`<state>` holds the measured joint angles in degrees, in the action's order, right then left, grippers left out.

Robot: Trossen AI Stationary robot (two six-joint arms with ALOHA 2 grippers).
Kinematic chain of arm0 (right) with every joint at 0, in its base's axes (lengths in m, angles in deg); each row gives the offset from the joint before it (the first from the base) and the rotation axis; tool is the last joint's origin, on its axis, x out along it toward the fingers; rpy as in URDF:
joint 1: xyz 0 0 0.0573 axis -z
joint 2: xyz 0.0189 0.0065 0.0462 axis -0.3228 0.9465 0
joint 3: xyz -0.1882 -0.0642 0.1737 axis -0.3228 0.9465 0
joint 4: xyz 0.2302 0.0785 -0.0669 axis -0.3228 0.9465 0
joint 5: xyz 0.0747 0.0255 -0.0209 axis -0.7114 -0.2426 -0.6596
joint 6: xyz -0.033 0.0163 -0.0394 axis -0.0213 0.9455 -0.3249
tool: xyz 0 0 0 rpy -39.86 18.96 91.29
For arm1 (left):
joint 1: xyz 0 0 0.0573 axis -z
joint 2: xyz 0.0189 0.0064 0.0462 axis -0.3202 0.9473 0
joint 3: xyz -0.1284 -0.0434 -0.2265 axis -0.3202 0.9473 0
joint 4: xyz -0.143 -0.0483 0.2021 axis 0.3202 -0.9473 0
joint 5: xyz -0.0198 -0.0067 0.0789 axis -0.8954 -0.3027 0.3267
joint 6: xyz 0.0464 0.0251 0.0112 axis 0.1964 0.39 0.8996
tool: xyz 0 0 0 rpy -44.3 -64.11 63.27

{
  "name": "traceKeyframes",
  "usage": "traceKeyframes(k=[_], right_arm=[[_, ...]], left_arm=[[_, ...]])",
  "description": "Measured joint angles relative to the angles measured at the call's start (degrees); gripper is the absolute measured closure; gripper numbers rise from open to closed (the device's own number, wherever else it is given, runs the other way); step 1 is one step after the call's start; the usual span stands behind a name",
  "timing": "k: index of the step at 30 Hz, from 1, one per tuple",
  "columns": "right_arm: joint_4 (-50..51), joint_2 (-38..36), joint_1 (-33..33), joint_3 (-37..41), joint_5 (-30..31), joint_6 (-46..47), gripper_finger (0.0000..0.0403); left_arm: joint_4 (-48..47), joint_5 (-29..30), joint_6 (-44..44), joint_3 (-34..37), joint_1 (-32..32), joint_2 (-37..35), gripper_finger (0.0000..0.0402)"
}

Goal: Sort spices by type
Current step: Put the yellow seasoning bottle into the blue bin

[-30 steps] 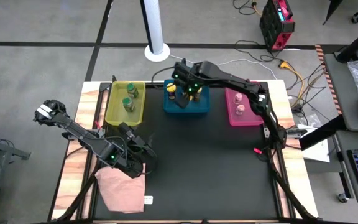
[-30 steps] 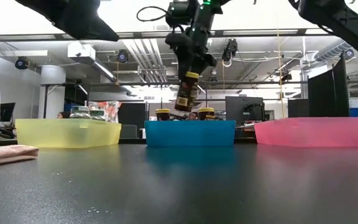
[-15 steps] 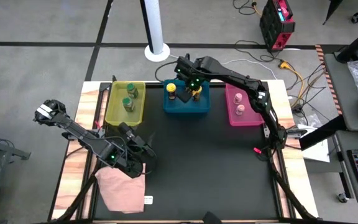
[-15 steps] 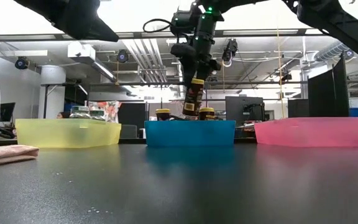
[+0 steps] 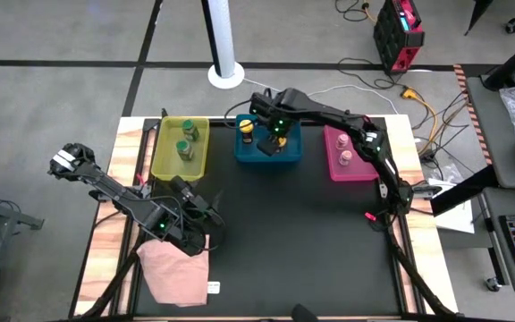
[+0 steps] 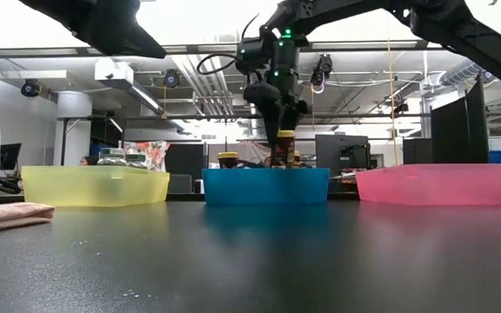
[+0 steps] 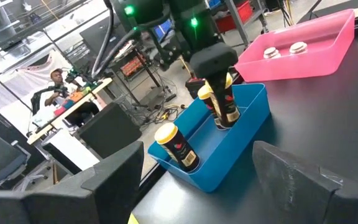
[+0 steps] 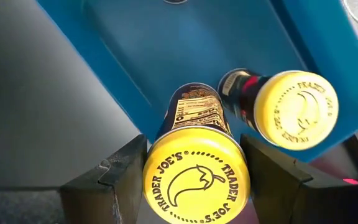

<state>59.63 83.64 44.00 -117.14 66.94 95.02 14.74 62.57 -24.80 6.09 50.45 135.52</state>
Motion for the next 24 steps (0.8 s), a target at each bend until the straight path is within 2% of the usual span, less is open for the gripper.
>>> traceKeyframes(k=[6, 19, 24], right_arm=[[-3.84, 0.15, 0.00, 2.73, -0.02, -0.46, 0.0186], [-6.27, 3.49, -0.02, 2.85, -1.57, -1.62, 0.0183], [-9.51, 3.62, -0.14, 2.90, -1.44, -2.13, 0.0132]], left_arm=[[0.04, 0.00, -0.02, 0.00, 0.00, 0.00, 0.0117], [0.06, 0.00, -0.02, 0.00, 0.00, 0.00, 0.0117], [-0.05, -0.01, -0.02, 0.09, 0.00, 0.00, 0.0117]])
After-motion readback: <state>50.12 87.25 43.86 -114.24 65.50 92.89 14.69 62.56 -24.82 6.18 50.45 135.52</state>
